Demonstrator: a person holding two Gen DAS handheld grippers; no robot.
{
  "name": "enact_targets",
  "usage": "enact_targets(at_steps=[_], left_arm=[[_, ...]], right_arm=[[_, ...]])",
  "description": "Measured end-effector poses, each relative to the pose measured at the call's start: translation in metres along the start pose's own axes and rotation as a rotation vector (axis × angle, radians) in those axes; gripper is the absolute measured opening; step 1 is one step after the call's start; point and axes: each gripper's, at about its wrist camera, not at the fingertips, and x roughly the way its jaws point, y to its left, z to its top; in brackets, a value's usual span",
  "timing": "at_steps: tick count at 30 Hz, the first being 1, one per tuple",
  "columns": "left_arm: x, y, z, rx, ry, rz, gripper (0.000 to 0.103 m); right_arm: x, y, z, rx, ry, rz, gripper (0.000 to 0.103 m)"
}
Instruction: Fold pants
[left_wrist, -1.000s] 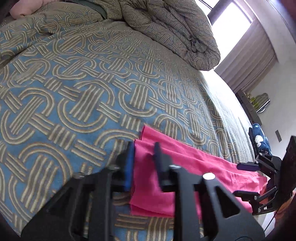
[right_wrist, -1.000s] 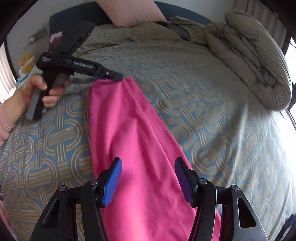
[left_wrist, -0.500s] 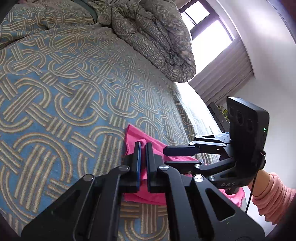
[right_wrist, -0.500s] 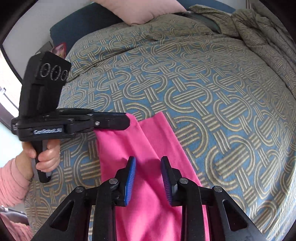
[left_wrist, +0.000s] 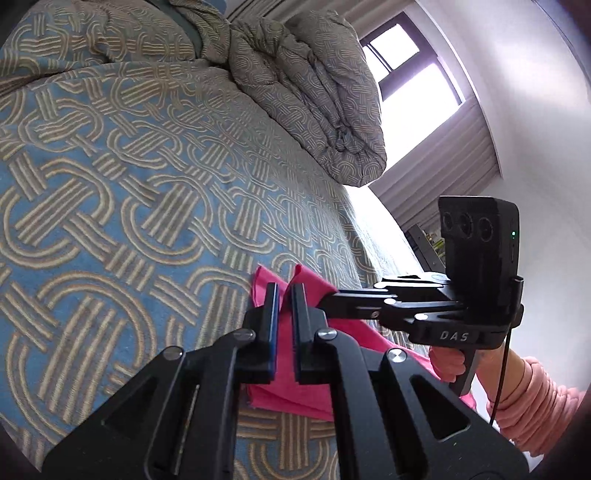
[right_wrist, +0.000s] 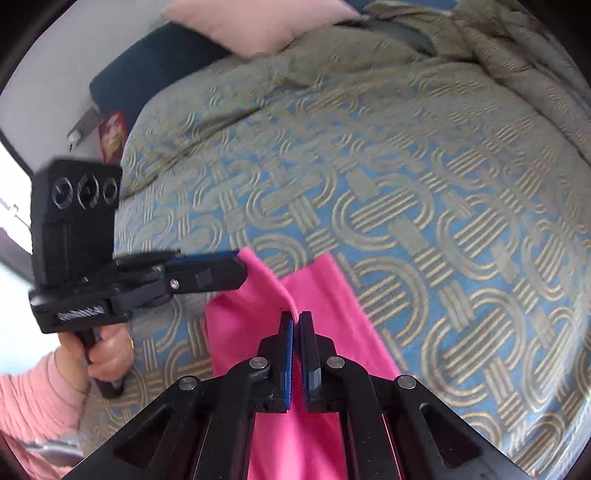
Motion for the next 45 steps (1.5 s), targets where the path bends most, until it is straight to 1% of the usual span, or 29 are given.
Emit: enact_targets(at_steps=[1, 3, 4, 5, 7, 10, 11, 13, 14, 17, 18, 19, 20, 21, 24, 26, 27, 28, 29, 30, 31, 32, 34, 36, 37, 38, 39, 41, 45], left_arm=[[0.0, 0.002, 0.0, -0.011, 0.002, -0.009, 0.006], [0.0, 0.001, 0.0, -0.008, 0.006, -0.003, 0.013], [0.001, 0.0, -0.001, -0.002, 0.013, -0.001, 0.028], [0.002, -0.002, -0.001, 0.004, 0.022, -0.001, 0.046], [0.004, -0.005, -0.003, 0.02, 0.038, 0.0, 0.059], [0.009, -0.007, -0.005, 0.034, 0.075, -0.005, 0.059], [0.011, -0.007, -0.005, 0.038, 0.088, -0.005, 0.059], [0.014, -0.01, -0.007, 0.053, 0.115, -0.002, 0.059], [0.016, -0.012, -0.008, 0.063, 0.127, 0.001, 0.058], [0.017, -0.015, -0.01, 0.08, 0.136, 0.015, 0.055], [0.016, -0.014, -0.01, 0.077, 0.133, 0.014, 0.052], [0.016, -0.013, -0.01, 0.072, 0.134, 0.012, 0.038], [0.017, -0.011, -0.011, 0.066, 0.139, 0.009, 0.012], [0.019, -0.01, -0.011, 0.063, 0.147, 0.008, 0.004], [0.015, -0.015, -0.013, 0.091, 0.132, 0.003, 0.005], [0.017, -0.017, -0.013, 0.1, 0.128, 0.007, 0.005], [0.017, -0.015, -0.013, 0.092, 0.132, 0.009, 0.005], [0.018, -0.014, -0.012, 0.083, 0.133, 0.008, 0.005], [0.017, -0.012, -0.011, 0.075, 0.132, 0.006, 0.005], [0.018, -0.012, -0.011, 0.073, 0.129, 0.006, 0.005], [0.017, -0.013, -0.011, 0.075, 0.125, 0.007, 0.005], [0.017, -0.013, -0.011, 0.077, 0.122, 0.009, 0.005], [0.015, -0.013, -0.01, 0.08, 0.115, 0.013, 0.005], [0.013, -0.012, -0.011, 0.08, 0.109, 0.016, 0.005], [0.012, -0.012, -0.011, 0.079, 0.104, 0.018, 0.005], [0.01, -0.012, -0.011, 0.08, 0.097, 0.022, 0.005], [0.009, -0.013, -0.01, 0.08, 0.089, 0.024, 0.005], [0.006, -0.013, -0.01, 0.082, 0.073, 0.03, 0.005], [0.007, -0.015, -0.01, 0.097, 0.083, 0.028, 0.005]], right_arm=[[-0.005, -0.003, 0.002, 0.014, -0.014, 0.005, 0.002], [-0.011, -0.005, 0.007, 0.019, -0.033, -0.009, 0.002], [-0.012, -0.006, 0.01, 0.022, -0.04, -0.016, 0.002], [-0.014, -0.006, 0.014, 0.028, -0.049, -0.017, 0.002], [-0.016, -0.009, 0.02, 0.034, -0.067, -0.014, 0.002], [-0.01, -0.016, 0.028, 0.055, -0.054, -0.032, 0.002], [-0.008, -0.02, 0.03, 0.069, -0.048, -0.033, 0.004], [-0.006, -0.027, 0.03, 0.103, -0.033, -0.002, 0.004], [-0.008, -0.031, 0.029, 0.112, -0.022, 0.017, 0.009], [-0.008, -0.033, 0.022, 0.084, 0.007, 0.021, 0.022], [-0.007, -0.031, 0.019, 0.07, 0.02, 0.022, 0.023], [-0.004, -0.028, 0.018, 0.053, 0.033, 0.028, 0.024], [-0.002, -0.025, 0.018, 0.04, 0.044, 0.037, 0.025], [0.001, -0.023, 0.017, 0.029, 0.054, 0.044, 0.025], [0.009, -0.018, 0.017, 0.0, 0.075, 0.04, 0.035], [0.013, -0.018, 0.015, 0.003, 0.089, 0.025, 0.063], [0.015, -0.018, 0.014, 0.014, 0.105, 0.001, 0.065], [0.019, -0.019, 0.014, 0.025, 0.12, 0.002, 0.065], [0.02, -0.02, 0.015, 0.035, 0.121, 0.012, 0.059], [0.021, -0.02, 0.015, 0.034, 0.12, 0.018, 0.049], [0.02, -0.019, 0.015, 0.027, 0.115, 0.008, 0.022], [0.019, -0.019, 0.016, 0.024, 0.107, -0.009, 0.015], [0.012, -0.023, 0.017, 0.043, 0.073, -0.005, 0.015], [0.005, -0.025, 0.015, 0.055, 0.062, 0.041, 0.015], [0.004, -0.028, 0.014, 0.054, 0.073, 0.066, 0.018], [0.005, -0.029, 0.012, 0.05, 0.096, 0.08, 0.026], [0.005, -0.029, 0.011, 0.044, 0.114, 0.076, 0.028], [0.006, -0.027, 0.007, 0.017, 0.136, 0.053, 0.029], [0.004, -0.027, 0.002, 0.001, 0.135, 0.057, 0.029]])
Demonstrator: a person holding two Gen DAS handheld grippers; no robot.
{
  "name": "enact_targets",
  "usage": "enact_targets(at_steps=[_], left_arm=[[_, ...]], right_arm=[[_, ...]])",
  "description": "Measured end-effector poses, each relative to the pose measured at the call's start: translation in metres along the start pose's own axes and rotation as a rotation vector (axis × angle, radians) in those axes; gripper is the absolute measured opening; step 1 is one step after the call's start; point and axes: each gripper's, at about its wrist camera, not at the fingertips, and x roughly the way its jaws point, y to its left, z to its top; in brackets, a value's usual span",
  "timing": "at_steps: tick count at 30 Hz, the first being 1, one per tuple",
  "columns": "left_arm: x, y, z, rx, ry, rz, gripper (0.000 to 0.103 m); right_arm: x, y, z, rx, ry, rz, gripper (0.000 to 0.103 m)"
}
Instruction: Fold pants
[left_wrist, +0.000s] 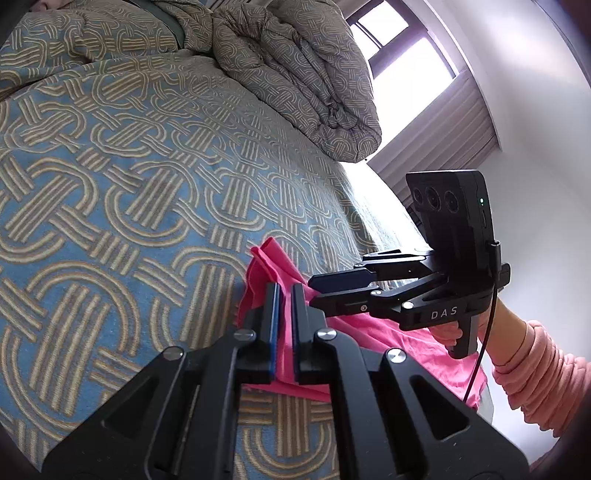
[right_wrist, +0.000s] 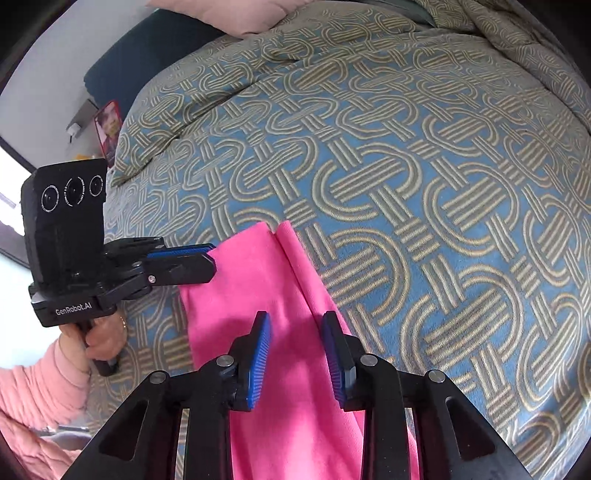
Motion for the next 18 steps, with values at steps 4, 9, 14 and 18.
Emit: enact_targets(at_steps=[4, 9, 14, 18], left_arm=[[0.007, -0.001, 0.0, 0.007, 0.035, 0.016, 0.005], [0.016, -0.002, -0.001, 0.012, 0.076, 0.072, 0.005], [-0.004, -0.028, -0.003, 0.139, -0.026, 0.058, 0.003], [-0.014, -0.043, -0.005, 0.218, -0.059, -0.004, 0.003]], right_arm=[[0.004, -0.004, 0.0, 0.023, 0.004, 0.033, 0.049], [-0.002, 0.005, 0.0, -0.029, -0.016, -0.023, 0.049], [-0.01, 0.007, -0.006, -0.034, -0.022, -0.022, 0.049], [-0.014, 0.008, -0.008, -0.049, -0.029, 0.016, 0.049]])
